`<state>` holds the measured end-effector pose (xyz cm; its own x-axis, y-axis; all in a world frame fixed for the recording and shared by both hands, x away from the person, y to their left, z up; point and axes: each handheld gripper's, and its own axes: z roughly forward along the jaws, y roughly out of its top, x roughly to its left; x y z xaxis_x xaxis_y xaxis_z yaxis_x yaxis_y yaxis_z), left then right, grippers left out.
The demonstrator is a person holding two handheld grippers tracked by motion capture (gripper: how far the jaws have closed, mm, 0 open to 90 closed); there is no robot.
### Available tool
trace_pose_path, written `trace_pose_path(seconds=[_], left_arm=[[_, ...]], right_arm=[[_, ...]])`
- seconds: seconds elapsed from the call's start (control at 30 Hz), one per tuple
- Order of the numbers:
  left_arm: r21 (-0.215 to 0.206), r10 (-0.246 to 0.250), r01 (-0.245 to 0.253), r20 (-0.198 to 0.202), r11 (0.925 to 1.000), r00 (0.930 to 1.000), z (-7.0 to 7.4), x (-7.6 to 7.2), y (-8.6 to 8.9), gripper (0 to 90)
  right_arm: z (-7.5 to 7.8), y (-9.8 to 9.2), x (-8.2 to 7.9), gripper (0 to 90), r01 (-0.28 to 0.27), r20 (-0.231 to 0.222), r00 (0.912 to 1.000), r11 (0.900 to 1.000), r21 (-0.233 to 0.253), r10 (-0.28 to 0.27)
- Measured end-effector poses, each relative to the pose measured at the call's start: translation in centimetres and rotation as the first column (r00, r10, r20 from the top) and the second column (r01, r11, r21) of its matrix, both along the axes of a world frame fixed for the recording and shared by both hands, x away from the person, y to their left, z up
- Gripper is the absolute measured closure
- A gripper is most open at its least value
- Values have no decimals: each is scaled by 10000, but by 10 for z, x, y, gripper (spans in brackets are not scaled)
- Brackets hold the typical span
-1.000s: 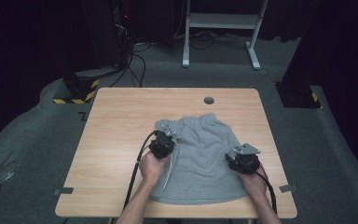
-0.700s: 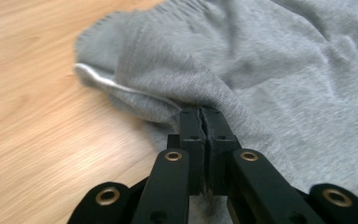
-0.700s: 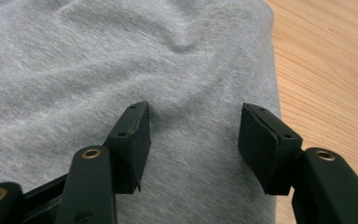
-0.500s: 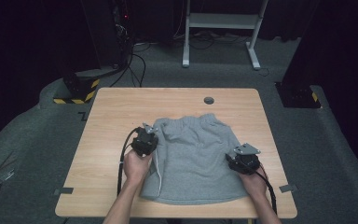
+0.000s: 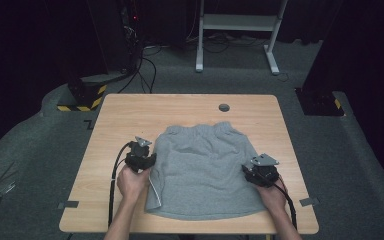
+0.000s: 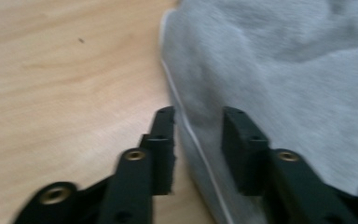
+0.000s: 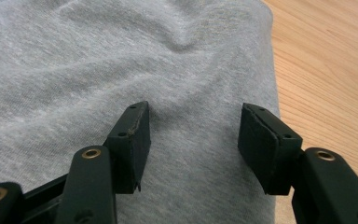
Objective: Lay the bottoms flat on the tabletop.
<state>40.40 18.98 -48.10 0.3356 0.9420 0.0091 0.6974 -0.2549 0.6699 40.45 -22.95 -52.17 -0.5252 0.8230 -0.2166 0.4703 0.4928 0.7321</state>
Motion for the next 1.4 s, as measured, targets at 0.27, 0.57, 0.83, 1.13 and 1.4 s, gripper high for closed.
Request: trace_pose_path(seconds=[0.27,0.57,0.83,1.13,1.4], left_arm=[[10,-146,147,-692,9999,9975,-21,-21,-2,633],[784,-496,549,-681,9954,9964,-22,-17,-5,850],[1399,276,-236,-265,9899,9993,-20,-10,16,841],[316,-78,82,-131,9995,9999,-12,-33,21,608],[239,170,-158,-513,9996,9985,-27,-43,27,684]], right_arm=[[0,0,0,439,-24,24,10000,10000,-34,24],[0,0,0,439,-25,28,10000,10000,-27,25],[0,-1,1,439,-41,-48,10000,10000,47,41],[0,0,1,439,-42,-25,10000,10000,21,42],[0,0,1,443,-46,-11,10000,10000,13,46]])
